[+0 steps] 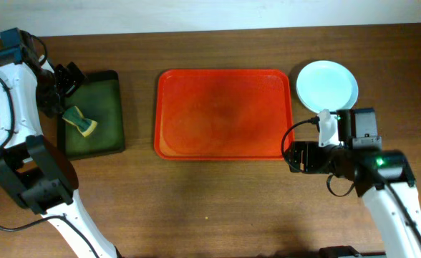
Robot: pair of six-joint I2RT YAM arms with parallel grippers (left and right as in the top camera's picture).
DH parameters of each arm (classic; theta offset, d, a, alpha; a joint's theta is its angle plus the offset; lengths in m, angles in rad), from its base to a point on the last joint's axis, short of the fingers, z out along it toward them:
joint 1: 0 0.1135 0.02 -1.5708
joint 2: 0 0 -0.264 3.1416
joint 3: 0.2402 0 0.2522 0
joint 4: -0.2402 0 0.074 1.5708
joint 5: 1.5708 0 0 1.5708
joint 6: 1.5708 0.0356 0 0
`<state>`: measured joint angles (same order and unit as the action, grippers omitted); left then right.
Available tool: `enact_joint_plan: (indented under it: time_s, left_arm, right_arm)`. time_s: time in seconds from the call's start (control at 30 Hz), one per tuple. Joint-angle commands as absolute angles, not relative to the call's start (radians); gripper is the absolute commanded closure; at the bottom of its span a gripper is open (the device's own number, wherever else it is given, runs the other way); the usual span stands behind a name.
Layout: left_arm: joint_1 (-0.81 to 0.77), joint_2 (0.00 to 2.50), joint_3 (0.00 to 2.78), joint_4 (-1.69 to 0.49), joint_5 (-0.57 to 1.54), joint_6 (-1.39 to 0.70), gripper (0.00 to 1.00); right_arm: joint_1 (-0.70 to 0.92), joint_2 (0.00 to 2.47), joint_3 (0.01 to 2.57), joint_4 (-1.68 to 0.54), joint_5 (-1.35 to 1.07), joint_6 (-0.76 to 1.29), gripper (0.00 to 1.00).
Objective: Clean dirty plates on tray and stack at the side
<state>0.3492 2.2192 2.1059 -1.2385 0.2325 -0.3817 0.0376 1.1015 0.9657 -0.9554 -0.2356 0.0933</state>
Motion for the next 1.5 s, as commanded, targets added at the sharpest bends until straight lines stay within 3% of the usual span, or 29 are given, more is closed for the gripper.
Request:
enact_joint_plan:
  time_s: [0.0,0.3,0.6,0.83,1.23,1.47]
  left_arm:
    - [0.353,2.193,2.119,-1.240,0.240,-0.369,0.01]
    - [0.353,2.193,2.119,-1.240,0.240,-0.369,0.01]
    - [0.353,2.193,2.119,-1.240,0.240,-0.369,0.01]
    - [0.353,2.193,2.119,-1.240,0.240,-0.369,0.01]
    - [0.353,2.193,2.119,-1.240,0.240,-0.369,0.01]
    - [0.353,2.193,2.119,-1.240,0.240,-0.369,0.01]
  right_arm:
    - [0.047,0.950,0.830,-0.837,-0.281,0.086,0.02]
    - [0.047,0.451,0.360,-0.378,-0.276,0.086,0.02]
    - [0.044,0.073,0.140,-0.224,-0.250,0.086,0.02]
    - [0.045,0.003,0.006,-0.037,-0.250,0.086,0.02]
    - [0.046,0.003,0.006,-0.070,-0.120,0.076,0.02]
    - [0.046,0.003,0.006,-0.070,-0.131,-0.034,0.02]
